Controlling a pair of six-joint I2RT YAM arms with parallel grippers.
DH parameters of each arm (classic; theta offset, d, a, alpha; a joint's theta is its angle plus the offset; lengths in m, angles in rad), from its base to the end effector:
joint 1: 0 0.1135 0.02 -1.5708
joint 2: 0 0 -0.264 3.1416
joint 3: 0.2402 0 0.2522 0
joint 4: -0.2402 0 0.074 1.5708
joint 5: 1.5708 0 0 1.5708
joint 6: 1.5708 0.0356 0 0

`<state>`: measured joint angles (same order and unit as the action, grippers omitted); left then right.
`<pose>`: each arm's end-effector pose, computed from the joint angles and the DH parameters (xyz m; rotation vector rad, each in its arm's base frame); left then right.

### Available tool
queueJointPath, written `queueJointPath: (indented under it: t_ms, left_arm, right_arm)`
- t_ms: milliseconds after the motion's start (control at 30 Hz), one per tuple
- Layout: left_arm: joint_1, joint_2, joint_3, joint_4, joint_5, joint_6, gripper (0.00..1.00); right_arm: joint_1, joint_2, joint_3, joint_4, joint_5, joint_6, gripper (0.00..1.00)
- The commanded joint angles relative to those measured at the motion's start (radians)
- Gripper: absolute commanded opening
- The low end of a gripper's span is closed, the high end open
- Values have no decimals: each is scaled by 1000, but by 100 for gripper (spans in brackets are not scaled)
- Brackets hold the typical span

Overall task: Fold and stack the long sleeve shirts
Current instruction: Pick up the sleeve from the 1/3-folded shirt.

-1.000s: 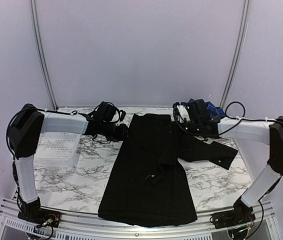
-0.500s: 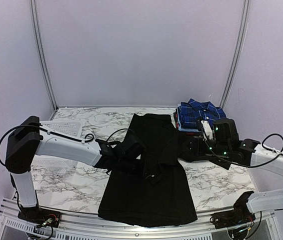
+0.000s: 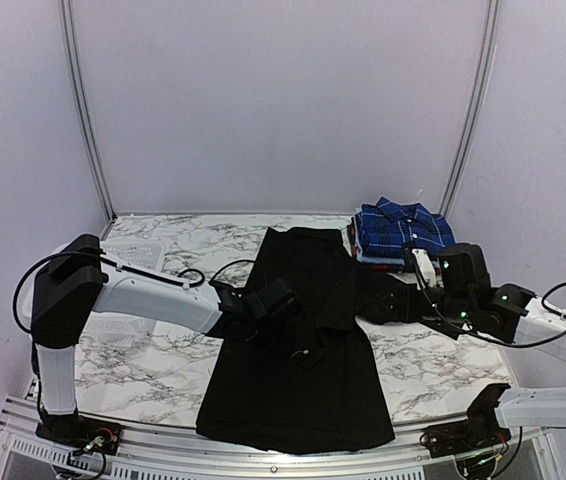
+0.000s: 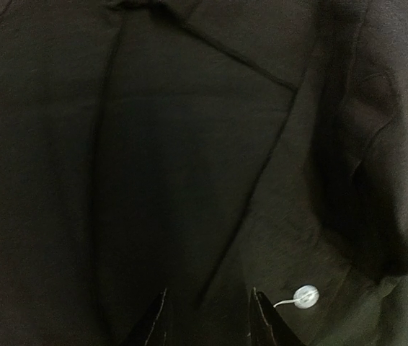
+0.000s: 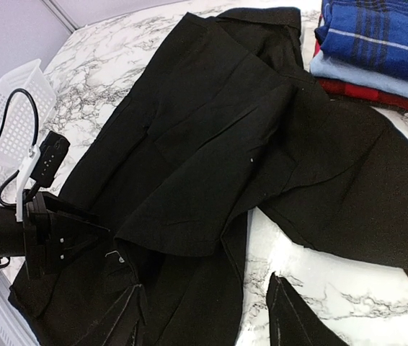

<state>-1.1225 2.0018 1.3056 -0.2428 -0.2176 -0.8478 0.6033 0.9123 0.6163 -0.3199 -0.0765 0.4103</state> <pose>0.1894 -0.3760 0.1545 0.2604 2.5522 -0.5435 0.1629 0.1155 0.2450 -0.2624 2.2462 0.6434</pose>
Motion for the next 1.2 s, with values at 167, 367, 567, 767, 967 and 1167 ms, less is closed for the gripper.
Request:
queueJointPath:
  t_ms: [167, 367, 567, 767, 967, 1167]
  left_arm:
    - [-23, 64, 85, -35, 54, -24, 35]
    - [-25, 30, 68, -57, 30, -43, 22]
    - [-26, 8, 76, -81, 28, -22, 0]
    - [-42, -100, 155, -151, 15, 33, 0]
    - [-42, -248, 221, -240, -56, 56, 0]
    - [-42, -324, 291, -278, -61, 80, 0]
  right_arm:
    - [11, -1, 30, -37, -8, -38, 53]
    - [12, 3, 31, -33, -8, -47, 53]
    - [11, 17, 33, -16, -10, -48, 53]
    - [12, 31, 48, -7, 15, -44, 54]
    - [9, 74, 88, -1, 63, -41, 56]
    - [7, 138, 132, 21, 72, -38, 57]
